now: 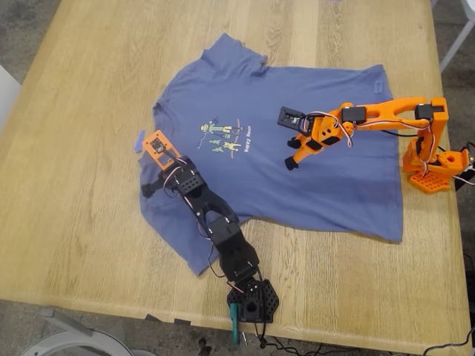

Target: Fold a T-shirt

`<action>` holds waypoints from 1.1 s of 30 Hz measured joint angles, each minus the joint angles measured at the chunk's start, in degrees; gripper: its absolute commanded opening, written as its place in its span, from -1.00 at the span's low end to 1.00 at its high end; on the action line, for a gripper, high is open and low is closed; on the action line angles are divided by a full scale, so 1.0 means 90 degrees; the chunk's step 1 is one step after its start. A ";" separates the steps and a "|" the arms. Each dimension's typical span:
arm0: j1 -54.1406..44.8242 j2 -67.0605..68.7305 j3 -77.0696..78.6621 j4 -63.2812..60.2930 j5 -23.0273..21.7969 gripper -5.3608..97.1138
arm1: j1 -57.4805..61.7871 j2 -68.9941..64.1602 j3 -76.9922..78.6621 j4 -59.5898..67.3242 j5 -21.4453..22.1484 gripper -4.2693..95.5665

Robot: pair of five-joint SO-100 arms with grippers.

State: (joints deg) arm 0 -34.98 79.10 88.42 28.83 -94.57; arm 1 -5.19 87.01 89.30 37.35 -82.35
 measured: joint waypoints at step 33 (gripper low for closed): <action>0.0283 -0.2676 -0.2832 0.0547 0.0137 0.40 | -0.0078 0.0000 0.0000 -0.0088 0.0078 -0.29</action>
State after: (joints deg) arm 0 -32.43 55.02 62.93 33.75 -93.34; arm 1 -5.89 87.01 89.30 36.56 -81.65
